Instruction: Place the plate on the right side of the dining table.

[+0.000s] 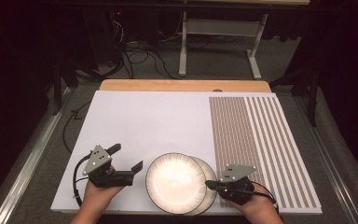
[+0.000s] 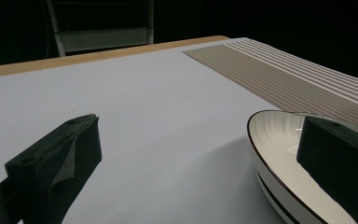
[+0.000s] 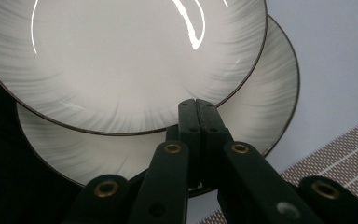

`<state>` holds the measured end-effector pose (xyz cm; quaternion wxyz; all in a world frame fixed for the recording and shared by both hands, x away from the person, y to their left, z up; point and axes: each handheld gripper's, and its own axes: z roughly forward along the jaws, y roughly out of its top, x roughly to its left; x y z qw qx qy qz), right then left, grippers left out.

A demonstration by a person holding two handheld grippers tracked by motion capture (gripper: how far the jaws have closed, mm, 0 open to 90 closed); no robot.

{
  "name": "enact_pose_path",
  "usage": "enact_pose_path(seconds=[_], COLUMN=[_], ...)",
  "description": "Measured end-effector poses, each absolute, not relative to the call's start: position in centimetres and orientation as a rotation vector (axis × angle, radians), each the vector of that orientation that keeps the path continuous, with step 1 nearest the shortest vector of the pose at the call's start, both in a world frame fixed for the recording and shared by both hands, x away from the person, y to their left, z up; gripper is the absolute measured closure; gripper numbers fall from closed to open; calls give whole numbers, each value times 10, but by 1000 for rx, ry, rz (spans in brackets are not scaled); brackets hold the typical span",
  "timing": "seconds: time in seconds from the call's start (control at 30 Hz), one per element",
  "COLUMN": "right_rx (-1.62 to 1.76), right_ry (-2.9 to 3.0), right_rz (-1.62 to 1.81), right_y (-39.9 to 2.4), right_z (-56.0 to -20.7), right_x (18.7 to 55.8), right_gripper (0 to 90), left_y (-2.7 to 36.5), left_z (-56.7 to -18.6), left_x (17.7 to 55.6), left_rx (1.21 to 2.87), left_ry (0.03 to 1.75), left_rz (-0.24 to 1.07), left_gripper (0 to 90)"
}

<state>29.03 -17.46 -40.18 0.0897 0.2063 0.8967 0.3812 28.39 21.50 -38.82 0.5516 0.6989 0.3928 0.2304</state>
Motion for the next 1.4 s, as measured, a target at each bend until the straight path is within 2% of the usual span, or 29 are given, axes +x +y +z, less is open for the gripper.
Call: enact_pose_path(seconds=[0.37, 0.7, 0.9, 1.2, 1.4], right_rx=[590, 595, 597, 583, 586], right_ry=[2698, 2697, 2696, 2697, 2695], right_rz=[1115, 1116, 1114, 1104, 1101], right_y=[-162, -161, -161, -162, -162], right_z=[-406, -406, -407, -407, -407], right_x=[289, 290, 290, 290, 290], right_gripper=[900, 900, 900, 900, 900], left_y=[201, 184, 178, 174, 172], left_z=[-386, -391, -394, -398, -399], left_x=[281, 280, 279, 281, 281], left_rx=[1699, 1815, 1871, 1913, 1940], left_ry=[907, 934, 955, 1017, 1044], left_rz=[412, 241, 136, 35, -58], left_gripper=[27, 80, 155, 199, 295])
